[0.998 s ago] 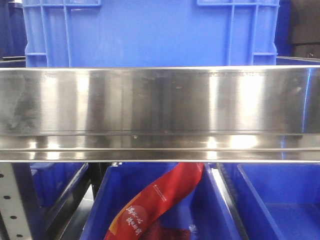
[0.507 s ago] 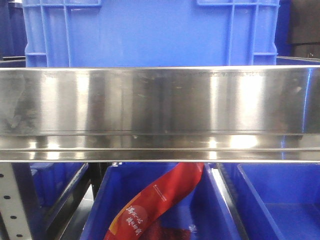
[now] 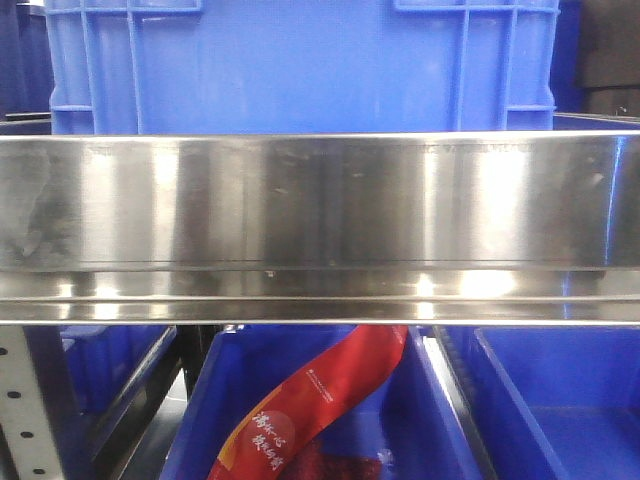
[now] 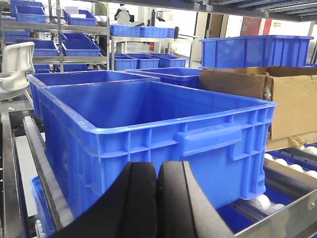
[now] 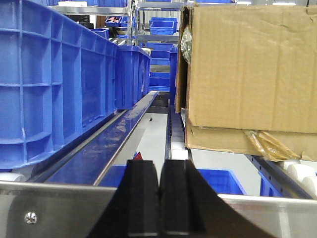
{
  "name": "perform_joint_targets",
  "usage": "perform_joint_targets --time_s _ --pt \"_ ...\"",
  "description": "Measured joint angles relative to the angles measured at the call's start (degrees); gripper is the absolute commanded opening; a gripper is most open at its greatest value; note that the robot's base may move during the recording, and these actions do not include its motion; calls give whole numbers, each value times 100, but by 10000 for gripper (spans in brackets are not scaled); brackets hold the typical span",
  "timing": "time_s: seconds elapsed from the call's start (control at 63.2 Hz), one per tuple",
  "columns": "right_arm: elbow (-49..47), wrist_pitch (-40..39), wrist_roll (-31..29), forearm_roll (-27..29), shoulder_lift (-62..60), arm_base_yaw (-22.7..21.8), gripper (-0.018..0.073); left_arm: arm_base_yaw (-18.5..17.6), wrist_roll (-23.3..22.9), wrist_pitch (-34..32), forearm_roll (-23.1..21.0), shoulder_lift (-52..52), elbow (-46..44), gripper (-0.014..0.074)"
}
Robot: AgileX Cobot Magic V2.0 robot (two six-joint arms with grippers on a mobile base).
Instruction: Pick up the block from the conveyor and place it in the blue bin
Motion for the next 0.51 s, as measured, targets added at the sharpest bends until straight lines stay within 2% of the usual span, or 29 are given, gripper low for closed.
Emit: perform_joint_targets --time_s 0.206,0.285,0.396,0.507 --pt "0 0 19 0 0 0 -167 0 0 -36 362 -10 70 -111" --pt "0 0 19 0 0 0 -167 123 -133 -91 550 -43 240 -111" --pt "0 0 19 0 0 0 -167 580 -448 -383 719 -272 661 -111" --pt "0 0 19 0 0 0 -167 1258 -522 -951 775 -668 1316 -111"
